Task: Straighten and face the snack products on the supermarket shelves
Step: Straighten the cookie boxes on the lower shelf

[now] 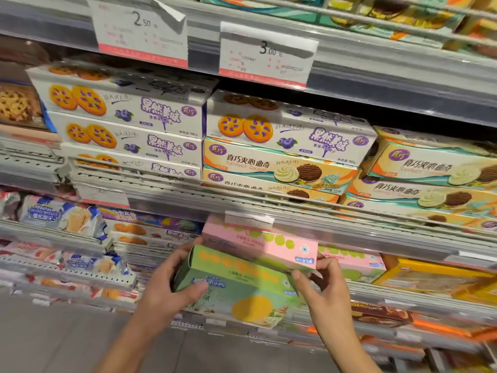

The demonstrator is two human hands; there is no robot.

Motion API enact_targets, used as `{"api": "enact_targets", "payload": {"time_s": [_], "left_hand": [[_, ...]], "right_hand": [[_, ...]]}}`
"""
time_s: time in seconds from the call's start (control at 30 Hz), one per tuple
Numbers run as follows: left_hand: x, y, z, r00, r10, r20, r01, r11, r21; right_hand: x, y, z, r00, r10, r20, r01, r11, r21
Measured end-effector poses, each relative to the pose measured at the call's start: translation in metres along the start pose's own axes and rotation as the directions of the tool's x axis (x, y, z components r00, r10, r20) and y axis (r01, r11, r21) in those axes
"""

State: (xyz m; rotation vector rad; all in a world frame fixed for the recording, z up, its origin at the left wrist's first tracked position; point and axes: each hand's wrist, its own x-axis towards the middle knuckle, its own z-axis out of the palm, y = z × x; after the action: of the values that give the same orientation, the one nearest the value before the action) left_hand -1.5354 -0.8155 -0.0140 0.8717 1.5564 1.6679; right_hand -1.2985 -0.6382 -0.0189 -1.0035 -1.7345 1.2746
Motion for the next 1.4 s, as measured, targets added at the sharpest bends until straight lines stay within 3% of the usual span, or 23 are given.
{"api": "enact_targets", "payload": {"time_s": [0.27,0.5,0.67,0.93,1.13,1.4], "left_hand": [[-0.011,0.013,0.019,0.998,-0.054,0.042,0.056,0.998,-0.041],[0.0,0.007,0.025,0.988,-0.07,0.14,0.076,0.996,-0.038],[0.005,0.0,0.034,0.987,-0.12,0.11,0.122,0.992,-0.013],[0.017,-0.016,0.061,0.994,-0.105,-0.007,0.103,0.988,-0.118],[0.022,-0.048,0.094,0.984,-0.18,-0.004,0.175,0.96,-0.217],[0.026,-0.051,0.121,0.978,-0.197,0.061,0.206,0.95,-0.234]], "right_hand": [[-0.005,0.019,-0.039,0.998,0.063,0.005,-0.063,0.992,-0.108],[-0.014,0.015,-0.081,0.993,0.11,0.049,-0.109,0.994,-0.021],[-0.029,0.024,-0.104,0.987,0.149,0.06,-0.148,0.989,-0.021],[-0.052,0.033,-0.154,0.975,0.206,0.084,-0.178,0.95,-0.257],[-0.055,0.026,-0.163,0.951,0.082,0.299,0.124,0.785,-0.607],[-0.06,0.009,-0.174,0.948,0.104,0.301,0.062,0.868,-0.494]]}}
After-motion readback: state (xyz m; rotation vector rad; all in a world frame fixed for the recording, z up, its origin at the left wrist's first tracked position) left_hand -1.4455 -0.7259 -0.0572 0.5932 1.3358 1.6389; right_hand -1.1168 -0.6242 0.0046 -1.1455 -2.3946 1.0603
